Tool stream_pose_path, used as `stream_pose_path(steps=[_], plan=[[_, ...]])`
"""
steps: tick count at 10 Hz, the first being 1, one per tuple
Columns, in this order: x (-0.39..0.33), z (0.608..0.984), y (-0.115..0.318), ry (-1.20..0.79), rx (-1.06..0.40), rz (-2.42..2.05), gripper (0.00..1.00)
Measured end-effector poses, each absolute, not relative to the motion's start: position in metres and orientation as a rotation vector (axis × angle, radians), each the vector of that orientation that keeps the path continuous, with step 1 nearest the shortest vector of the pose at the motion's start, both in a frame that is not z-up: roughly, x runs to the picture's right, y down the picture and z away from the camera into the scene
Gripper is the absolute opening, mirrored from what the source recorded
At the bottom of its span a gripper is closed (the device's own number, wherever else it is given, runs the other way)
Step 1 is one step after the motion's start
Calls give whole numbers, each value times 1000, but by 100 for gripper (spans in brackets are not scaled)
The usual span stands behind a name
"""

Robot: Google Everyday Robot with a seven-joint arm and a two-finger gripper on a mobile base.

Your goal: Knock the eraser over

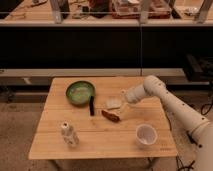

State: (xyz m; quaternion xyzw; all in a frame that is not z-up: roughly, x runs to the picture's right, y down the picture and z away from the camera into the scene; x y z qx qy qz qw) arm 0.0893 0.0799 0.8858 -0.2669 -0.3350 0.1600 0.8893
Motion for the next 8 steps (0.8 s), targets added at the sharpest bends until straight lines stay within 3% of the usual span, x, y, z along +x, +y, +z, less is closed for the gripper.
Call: stream_pose_path(steps=[7, 8], plan=[[89, 886, 80, -696, -555, 332, 79], [89, 886, 80, -696, -555, 332, 75]])
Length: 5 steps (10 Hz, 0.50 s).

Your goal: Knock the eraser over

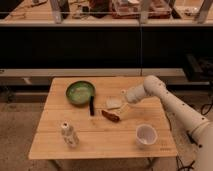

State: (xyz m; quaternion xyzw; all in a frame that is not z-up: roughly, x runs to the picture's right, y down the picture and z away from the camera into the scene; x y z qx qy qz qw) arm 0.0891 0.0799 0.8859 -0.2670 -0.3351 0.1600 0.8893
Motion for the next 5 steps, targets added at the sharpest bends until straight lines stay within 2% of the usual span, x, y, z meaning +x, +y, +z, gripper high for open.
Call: stream_pose_path(steps=[1, 3, 5], plan=[[89, 886, 80, -696, -555, 332, 69], [90, 888, 76, -688, -548, 332, 45], [75, 896, 45, -676, -496, 332, 26]])
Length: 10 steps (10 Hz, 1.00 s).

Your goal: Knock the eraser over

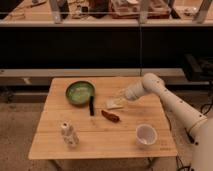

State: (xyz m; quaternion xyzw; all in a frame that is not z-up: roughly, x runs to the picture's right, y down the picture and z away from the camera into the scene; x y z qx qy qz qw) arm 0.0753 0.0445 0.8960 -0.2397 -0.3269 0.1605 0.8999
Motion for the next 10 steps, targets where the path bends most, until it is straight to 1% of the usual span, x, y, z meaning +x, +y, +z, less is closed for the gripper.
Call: stream_pose_path(steps=[1, 2, 3, 5, 7, 8, 10], plan=[[64, 897, 27, -680, -463, 321, 14], [54, 898, 20, -684, -446, 303, 5], [42, 897, 16, -691, -440, 279, 1], [4, 889, 25, -711, -469, 192, 0], [-37, 870, 56, -731, -542, 85, 0], [-83, 844, 78, -782, -600, -11, 0], [-142, 791, 88, -905, -635, -138, 1]])
